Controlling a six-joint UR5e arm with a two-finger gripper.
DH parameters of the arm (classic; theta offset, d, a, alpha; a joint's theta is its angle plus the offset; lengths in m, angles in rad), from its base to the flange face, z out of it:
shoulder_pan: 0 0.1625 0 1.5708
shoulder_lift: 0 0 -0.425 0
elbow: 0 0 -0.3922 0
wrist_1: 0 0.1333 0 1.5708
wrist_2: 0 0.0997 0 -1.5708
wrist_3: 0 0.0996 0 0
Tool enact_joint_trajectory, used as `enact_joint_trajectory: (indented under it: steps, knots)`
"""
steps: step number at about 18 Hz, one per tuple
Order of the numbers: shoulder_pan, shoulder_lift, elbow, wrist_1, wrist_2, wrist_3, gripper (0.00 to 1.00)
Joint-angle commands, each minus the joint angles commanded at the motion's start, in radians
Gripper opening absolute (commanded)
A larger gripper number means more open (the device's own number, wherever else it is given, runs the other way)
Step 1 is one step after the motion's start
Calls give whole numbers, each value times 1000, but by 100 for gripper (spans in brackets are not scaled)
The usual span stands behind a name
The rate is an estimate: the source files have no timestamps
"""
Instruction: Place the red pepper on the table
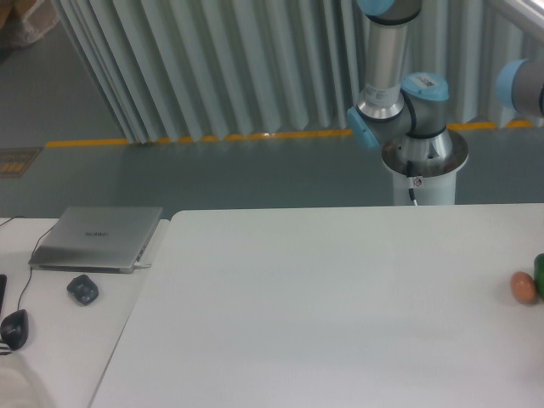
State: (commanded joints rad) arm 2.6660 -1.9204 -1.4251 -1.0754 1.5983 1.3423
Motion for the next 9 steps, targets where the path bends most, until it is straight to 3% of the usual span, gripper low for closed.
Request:
enact_joint_trajectory:
  steps: [3, 9]
  knots:
    - [21, -48, 20, 57, 3, 2, 100]
    - [40, -133, 72, 58, 29, -5, 100]
